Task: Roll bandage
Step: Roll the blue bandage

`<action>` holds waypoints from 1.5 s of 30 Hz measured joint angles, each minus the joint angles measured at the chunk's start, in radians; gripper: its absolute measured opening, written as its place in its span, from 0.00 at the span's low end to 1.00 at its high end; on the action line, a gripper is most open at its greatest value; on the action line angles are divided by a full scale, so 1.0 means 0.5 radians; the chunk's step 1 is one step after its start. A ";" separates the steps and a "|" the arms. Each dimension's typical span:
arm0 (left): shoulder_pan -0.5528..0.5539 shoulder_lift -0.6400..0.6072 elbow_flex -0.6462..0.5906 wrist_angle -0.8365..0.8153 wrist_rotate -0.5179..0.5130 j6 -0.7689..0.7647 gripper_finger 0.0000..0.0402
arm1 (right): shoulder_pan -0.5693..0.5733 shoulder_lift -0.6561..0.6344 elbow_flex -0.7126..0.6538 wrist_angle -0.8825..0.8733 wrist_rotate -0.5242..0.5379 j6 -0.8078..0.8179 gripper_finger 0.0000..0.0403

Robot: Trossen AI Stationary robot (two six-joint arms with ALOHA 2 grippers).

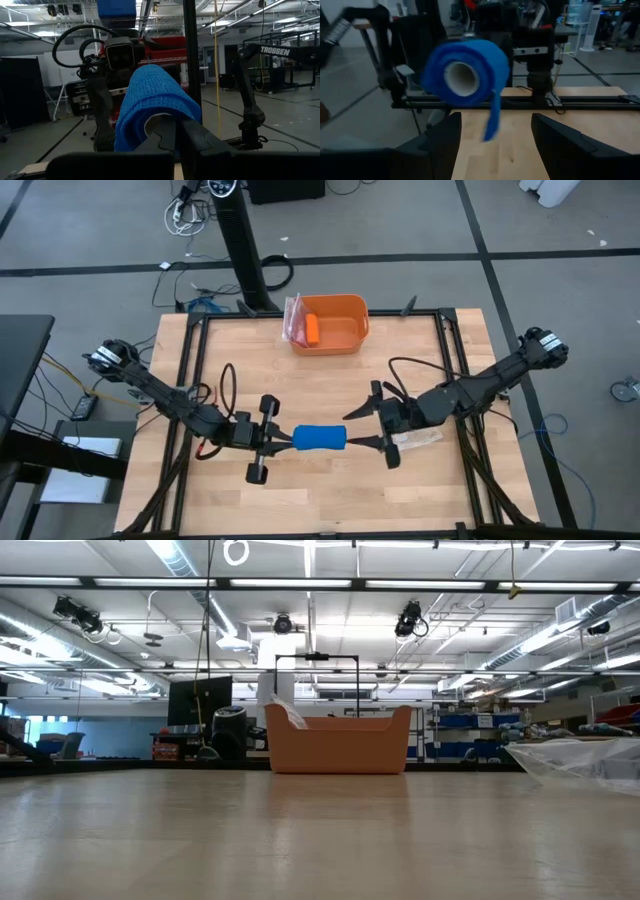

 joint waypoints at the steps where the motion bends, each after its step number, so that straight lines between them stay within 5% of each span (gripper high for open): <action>1: 0.000 0.000 0.000 -0.001 -0.001 0.005 0.02 | -0.014 0.012 -0.001 0.000 0.002 -0.010 0.61; 12: 0.015 0.000 0.000 0.000 -0.023 0.058 0.02 | -0.122 0.193 -0.002 0.297 -0.131 -0.037 0.54; 22: 0.027 0.000 -0.001 0.092 -0.030 0.155 0.02 | -0.120 0.195 -0.002 0.245 -0.045 -0.087 0.03; 45: 0.076 0.153 -0.001 0.084 -0.463 0.604 0.02 | -0.040 0.163 -0.001 0.260 -0.072 0.078 0.01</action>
